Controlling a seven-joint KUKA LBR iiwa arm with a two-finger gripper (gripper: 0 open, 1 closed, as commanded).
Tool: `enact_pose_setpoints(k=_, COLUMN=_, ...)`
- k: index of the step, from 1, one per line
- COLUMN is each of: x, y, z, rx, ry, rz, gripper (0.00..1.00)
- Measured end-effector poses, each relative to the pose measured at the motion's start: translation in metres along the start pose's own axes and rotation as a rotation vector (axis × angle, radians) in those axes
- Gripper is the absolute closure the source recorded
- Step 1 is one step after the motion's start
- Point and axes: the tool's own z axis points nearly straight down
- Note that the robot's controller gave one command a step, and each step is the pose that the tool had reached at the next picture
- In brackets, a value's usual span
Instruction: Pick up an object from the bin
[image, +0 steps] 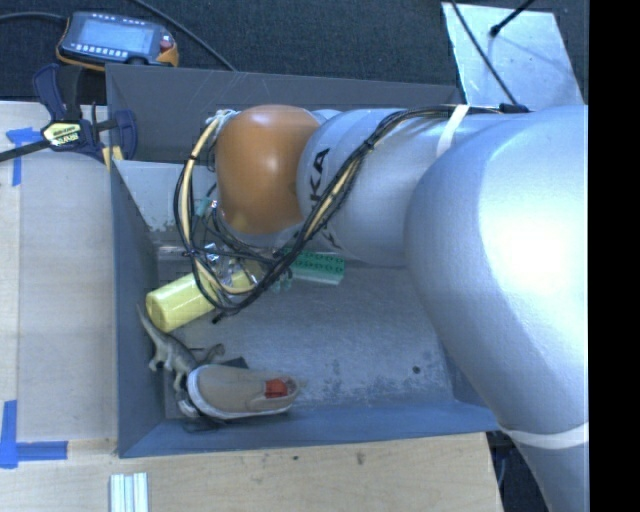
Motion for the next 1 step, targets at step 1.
enact_pose_setpoints(k=1, x=0.0064, y=-0.0286, z=0.0101, rx=-0.006, ry=-0.001, rz=-0.046, gripper=1.0)
